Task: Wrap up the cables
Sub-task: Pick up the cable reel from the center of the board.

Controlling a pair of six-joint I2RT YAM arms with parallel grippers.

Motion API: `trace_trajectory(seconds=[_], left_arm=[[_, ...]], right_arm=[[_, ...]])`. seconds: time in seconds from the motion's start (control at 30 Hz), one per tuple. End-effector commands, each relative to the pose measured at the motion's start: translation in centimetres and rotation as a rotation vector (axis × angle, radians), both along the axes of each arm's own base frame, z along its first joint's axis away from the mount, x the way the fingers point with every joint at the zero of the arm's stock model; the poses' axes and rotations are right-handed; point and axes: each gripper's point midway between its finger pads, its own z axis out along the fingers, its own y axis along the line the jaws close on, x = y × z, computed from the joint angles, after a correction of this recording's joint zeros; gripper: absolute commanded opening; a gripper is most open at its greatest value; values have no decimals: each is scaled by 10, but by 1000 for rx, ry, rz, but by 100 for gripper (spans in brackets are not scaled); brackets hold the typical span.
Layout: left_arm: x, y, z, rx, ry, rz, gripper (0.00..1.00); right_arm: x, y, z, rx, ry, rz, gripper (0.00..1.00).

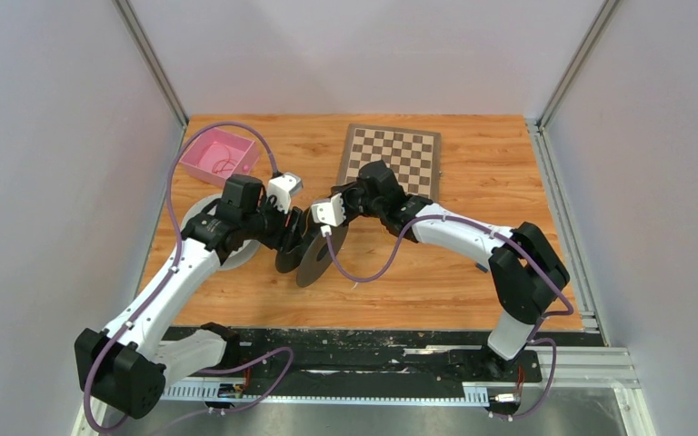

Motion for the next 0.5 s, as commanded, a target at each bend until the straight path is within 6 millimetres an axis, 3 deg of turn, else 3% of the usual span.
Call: trace_trajectory(seconds=[0.0,0.47], left_arm=[[4,-3,5,-2,-44,-20,62],[2,-5,14,-12,-50,-24,66]], right_arm=[[3,5,9,10,-54,5,0],[1,5,10,1,-68,8,0]])
